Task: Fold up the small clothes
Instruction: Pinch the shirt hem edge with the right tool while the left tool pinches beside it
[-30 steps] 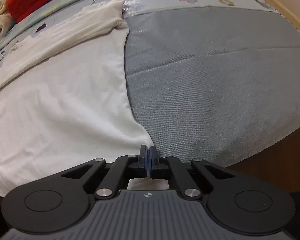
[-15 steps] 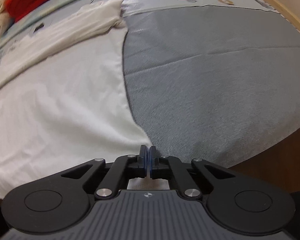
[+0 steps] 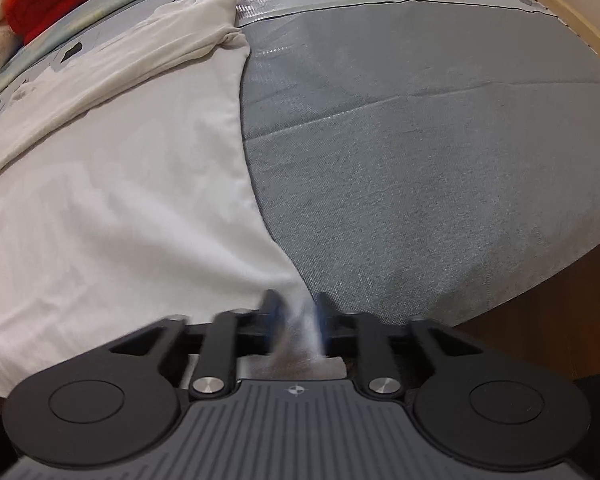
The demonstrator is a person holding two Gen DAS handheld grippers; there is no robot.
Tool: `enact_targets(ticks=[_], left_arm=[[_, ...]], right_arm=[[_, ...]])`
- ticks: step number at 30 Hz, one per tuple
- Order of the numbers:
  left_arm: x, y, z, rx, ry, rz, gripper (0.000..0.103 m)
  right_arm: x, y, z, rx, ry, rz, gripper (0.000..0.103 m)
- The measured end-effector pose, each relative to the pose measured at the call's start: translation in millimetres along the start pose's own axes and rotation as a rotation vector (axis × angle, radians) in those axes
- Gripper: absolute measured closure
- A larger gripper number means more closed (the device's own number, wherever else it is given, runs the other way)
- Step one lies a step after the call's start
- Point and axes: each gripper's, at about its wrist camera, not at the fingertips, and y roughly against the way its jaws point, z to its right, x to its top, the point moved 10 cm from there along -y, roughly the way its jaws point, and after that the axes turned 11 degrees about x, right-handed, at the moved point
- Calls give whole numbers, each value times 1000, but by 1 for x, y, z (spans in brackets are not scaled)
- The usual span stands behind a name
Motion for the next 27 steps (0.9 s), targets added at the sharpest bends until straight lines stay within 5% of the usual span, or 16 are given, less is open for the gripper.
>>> enact_targets(ticks=[7, 10, 12, 18, 27], left_arm=[[0, 0, 4, 0, -13, 2, 78], [0, 2, 7, -14, -31, 10, 93], [2, 5, 8, -18, -32, 30, 94], [6, 7, 7, -34, -7, 35, 93], [3, -1, 7, -2, -33, 7, 86]], right_arm=[[-5, -5, -11, -14, 85, -23, 63], [-4, -4, -13, 1, 90, -18, 93], [-4, -2, -15, 11, 89, -10, 96], [7, 10, -18, 52, 79, 60, 97], [-2, -2, -22, 36, 110, -15, 96]])
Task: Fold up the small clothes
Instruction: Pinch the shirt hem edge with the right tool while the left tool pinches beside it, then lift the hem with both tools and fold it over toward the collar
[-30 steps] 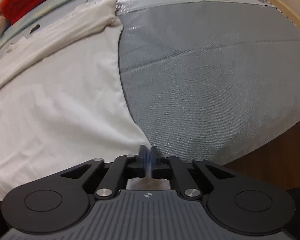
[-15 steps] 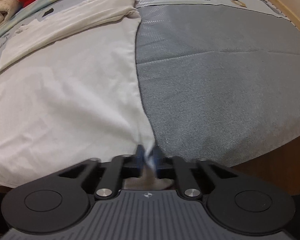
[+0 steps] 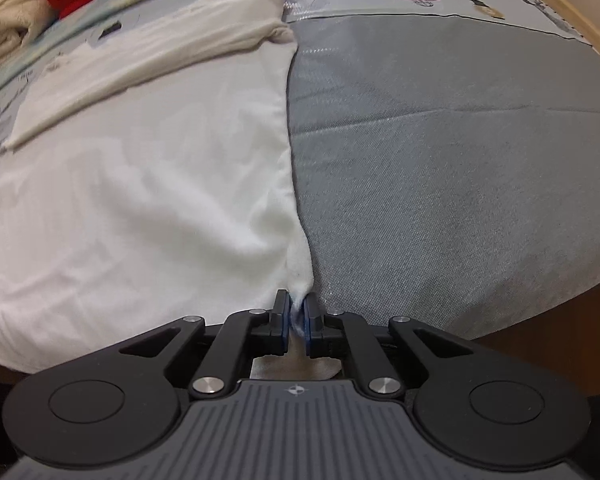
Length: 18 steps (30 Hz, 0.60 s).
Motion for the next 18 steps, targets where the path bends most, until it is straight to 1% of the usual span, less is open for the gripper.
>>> enact_targets(ticks=[4, 12, 18], left_arm=[[-1, 0, 0, 4, -7, 1, 85], [-1, 0, 2, 7, -16, 5, 86], [-1, 1, 3, 7, -24, 10, 89]], right_arm=[[-2, -1, 1, -2, -9, -7, 94], [-2, -3, 0, -12, 14, -14, 94], [-2, -2, 0, -13, 13, -10, 95]])
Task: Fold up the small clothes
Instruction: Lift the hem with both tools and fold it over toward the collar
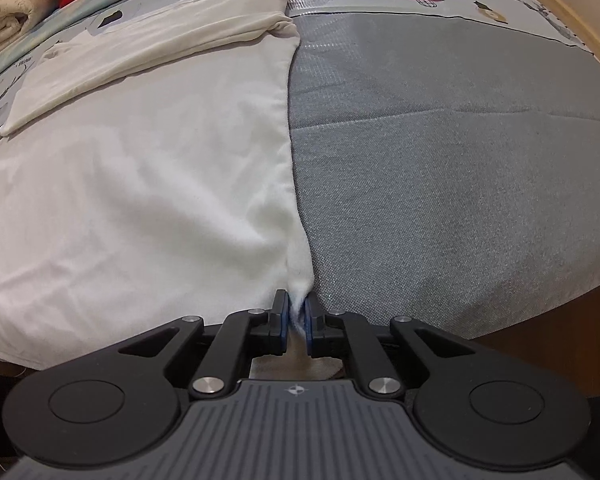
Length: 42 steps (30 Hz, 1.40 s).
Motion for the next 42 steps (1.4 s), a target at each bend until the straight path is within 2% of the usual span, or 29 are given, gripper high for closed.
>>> enact_targets(ticks=[13, 17, 20, 23, 28, 36, 39, 42], left_arm=[[-1, -1, 5, 4, -28, 2, 89], [0, 2, 7, -8, -30, 18, 95], [6, 12, 7, -30, -18, 58, 96], [18, 33, 7, -67, -17, 131, 96], [31, 79, 4, -185, 26, 213, 97], [21, 170, -17, -339, 74, 318, 97], [17, 201, -32, -383, 116, 355, 97], [23, 214, -39, -412, 153, 357, 97]], right_arm=[[0, 0, -2, 5, 29, -7, 96], [2, 3, -3, 9, 22, 11, 96], [10, 14, -3, 38, 1, 78, 97], [22, 34, -3, 89, -29, 167, 97], [34, 70, -2, 121, -50, 269, 98], [36, 169, -3, 315, -110, 446, 98], [32, 209, 4, 349, -113, 513, 98], [29, 231, 10, 372, -116, 544, 98]])
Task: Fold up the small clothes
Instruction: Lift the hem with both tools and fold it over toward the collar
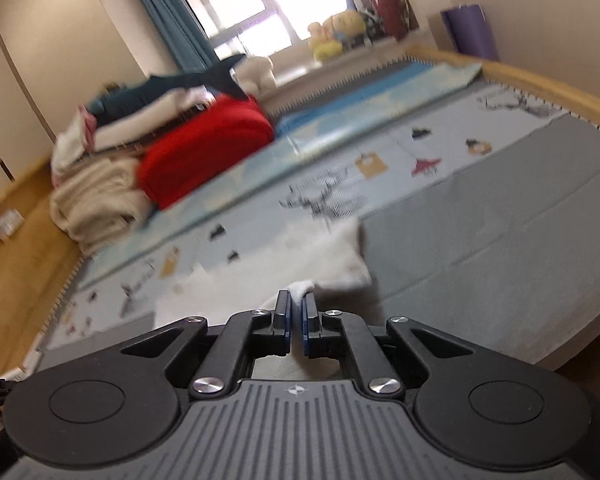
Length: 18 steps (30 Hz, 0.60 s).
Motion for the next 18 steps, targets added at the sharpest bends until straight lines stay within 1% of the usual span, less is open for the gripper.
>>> enact_targets(ticks=[2, 4, 6, 8, 10, 13, 14, 16, 18], left_arm=[[8, -11, 0, 12, -6, -9, 97], [12, -35, -5, 59, 6, -53, 97], [22, -62, -12, 76, 40, -101, 97], [32, -89, -16, 92, 54, -142, 97], [43, -117, -19, 118, 25, -171, 97], [62, -159, -20, 168, -43, -228, 97], [68, -170, -21, 174, -54, -242, 97], [81, -191, -21, 190, -91, -254, 97], [91, -212, -21, 196, -95, -260, 97]], right_arm=[[6, -1, 2, 9, -8, -4, 98], [12, -10, 4, 10, 3, -10, 98], [17, -26, 3, -10, 46, -27, 98], [23, -50, 1, -33, 130, -62, 98], [30, -76, 0, -54, 187, -113, 98], [50, -118, 5, -58, 225, -181, 98], [58, -131, 7, -64, 242, -194, 98], [72, -160, 12, -68, 252, -229, 98], [78, -190, 22, -92, 260, -264, 98]])
